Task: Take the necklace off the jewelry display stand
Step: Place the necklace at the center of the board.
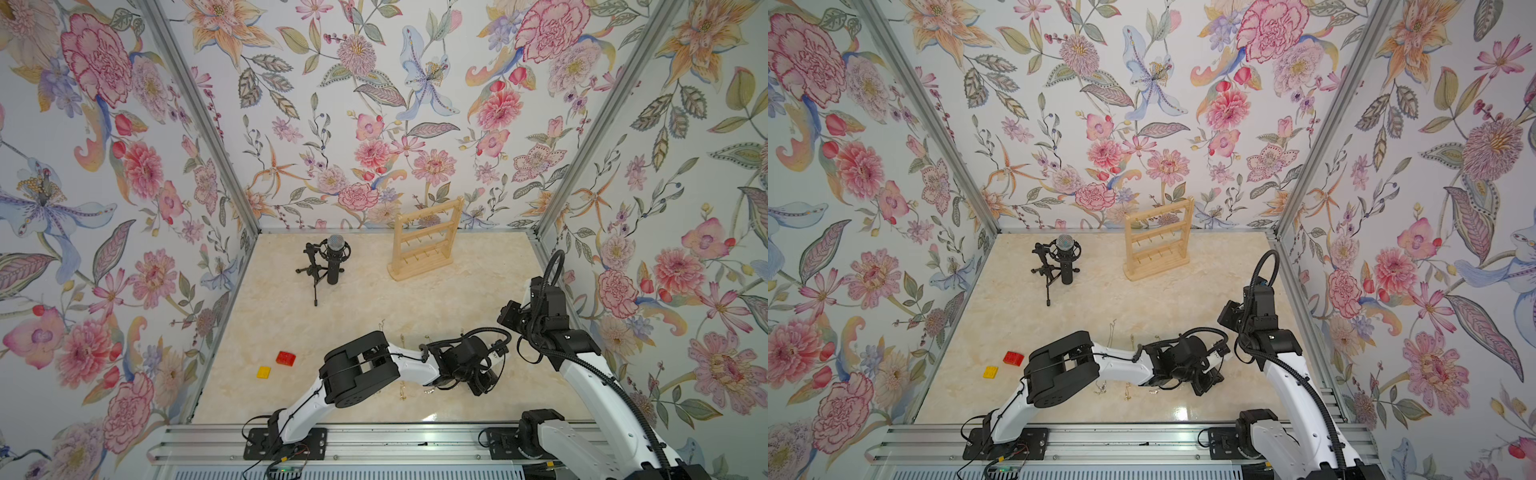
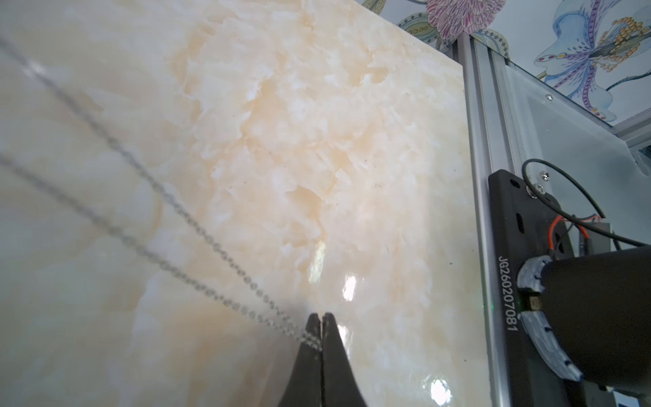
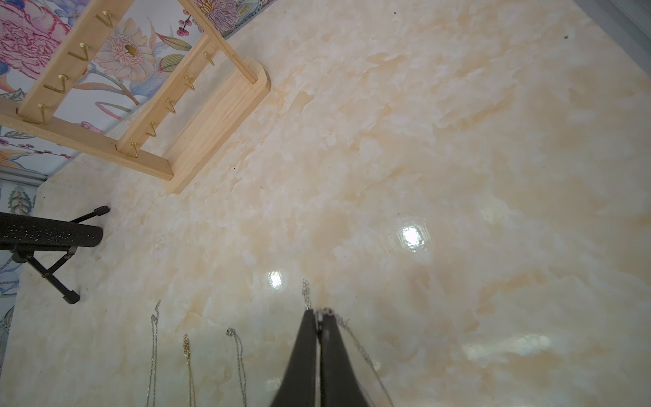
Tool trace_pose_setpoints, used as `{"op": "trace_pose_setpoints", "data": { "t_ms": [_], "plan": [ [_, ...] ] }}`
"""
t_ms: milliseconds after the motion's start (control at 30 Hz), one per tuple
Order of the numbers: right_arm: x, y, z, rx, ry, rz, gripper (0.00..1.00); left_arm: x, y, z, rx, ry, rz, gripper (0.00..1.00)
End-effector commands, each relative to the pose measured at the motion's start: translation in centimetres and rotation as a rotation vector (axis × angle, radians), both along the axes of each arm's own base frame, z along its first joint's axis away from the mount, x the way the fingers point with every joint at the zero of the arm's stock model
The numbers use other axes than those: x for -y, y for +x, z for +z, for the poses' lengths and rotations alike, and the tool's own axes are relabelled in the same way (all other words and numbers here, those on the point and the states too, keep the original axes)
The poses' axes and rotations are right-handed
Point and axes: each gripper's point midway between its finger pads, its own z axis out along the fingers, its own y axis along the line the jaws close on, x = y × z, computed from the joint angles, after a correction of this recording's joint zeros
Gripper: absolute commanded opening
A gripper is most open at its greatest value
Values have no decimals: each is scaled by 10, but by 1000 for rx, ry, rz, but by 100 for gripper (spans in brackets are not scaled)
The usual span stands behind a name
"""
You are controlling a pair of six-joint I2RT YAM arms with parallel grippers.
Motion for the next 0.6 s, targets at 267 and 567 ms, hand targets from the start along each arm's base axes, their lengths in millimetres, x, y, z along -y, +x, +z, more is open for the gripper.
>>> {"op": "trace_pose_setpoints", "data": {
  "t_ms": [267,567],
  "plan": [
    [7,14,-28,-47,11,-35,0,-34,2,-34,14,168,87,4],
    [2,26,-52,-103,17,-9,0,-33,-4,-32,40,184,80,4]
  ]
}}
